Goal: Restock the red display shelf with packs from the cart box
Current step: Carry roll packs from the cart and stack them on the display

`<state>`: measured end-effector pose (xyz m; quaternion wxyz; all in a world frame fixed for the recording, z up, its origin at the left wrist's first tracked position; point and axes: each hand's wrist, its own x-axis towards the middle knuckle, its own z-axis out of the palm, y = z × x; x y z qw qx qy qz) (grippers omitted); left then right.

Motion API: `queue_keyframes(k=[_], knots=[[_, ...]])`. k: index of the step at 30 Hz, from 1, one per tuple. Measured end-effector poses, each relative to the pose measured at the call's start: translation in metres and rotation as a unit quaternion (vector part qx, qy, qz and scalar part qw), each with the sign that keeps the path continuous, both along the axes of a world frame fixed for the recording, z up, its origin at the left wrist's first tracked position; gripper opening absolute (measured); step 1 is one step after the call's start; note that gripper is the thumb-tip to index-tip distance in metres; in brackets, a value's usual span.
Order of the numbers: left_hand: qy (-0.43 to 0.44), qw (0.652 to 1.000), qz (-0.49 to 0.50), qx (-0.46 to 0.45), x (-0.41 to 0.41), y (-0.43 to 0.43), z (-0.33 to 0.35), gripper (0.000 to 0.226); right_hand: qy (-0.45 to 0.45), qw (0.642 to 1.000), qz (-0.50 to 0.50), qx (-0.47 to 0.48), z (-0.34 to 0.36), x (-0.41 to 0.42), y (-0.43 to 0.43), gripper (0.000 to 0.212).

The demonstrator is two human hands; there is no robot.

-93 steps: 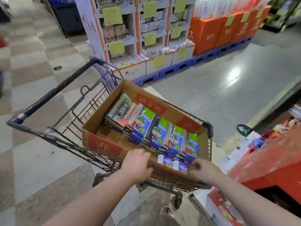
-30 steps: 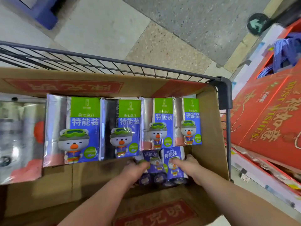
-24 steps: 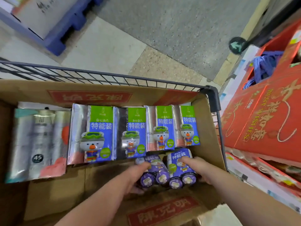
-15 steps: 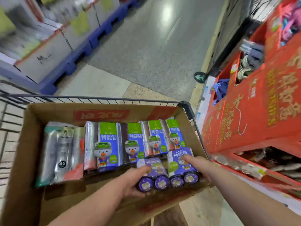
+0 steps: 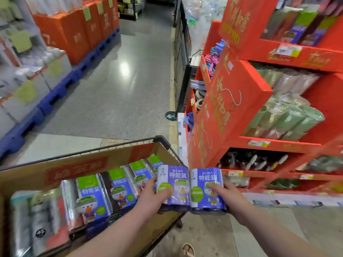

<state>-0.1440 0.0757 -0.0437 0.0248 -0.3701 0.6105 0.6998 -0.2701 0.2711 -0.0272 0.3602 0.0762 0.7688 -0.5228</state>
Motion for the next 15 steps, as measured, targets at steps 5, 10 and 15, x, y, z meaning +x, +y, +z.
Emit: queue_keyframes(k=[5,10,15], knots=[[0.055,0.996,-0.073,-0.015,-0.033,0.047,0.027,0.056,0.063,0.993,-0.097,-0.007,0.025,0.004,0.065,0.034],[0.109,0.981,-0.154,-0.041,-0.071,0.106,0.045,0.055,0.088,0.979,-0.180,-0.036,0.041,0.007,0.139,0.033],[0.126,0.968,-0.213,-0.043,-0.109,0.191,0.062,0.051,0.111,0.960,-0.249,-0.061,0.066,0.008,0.231,0.026]])
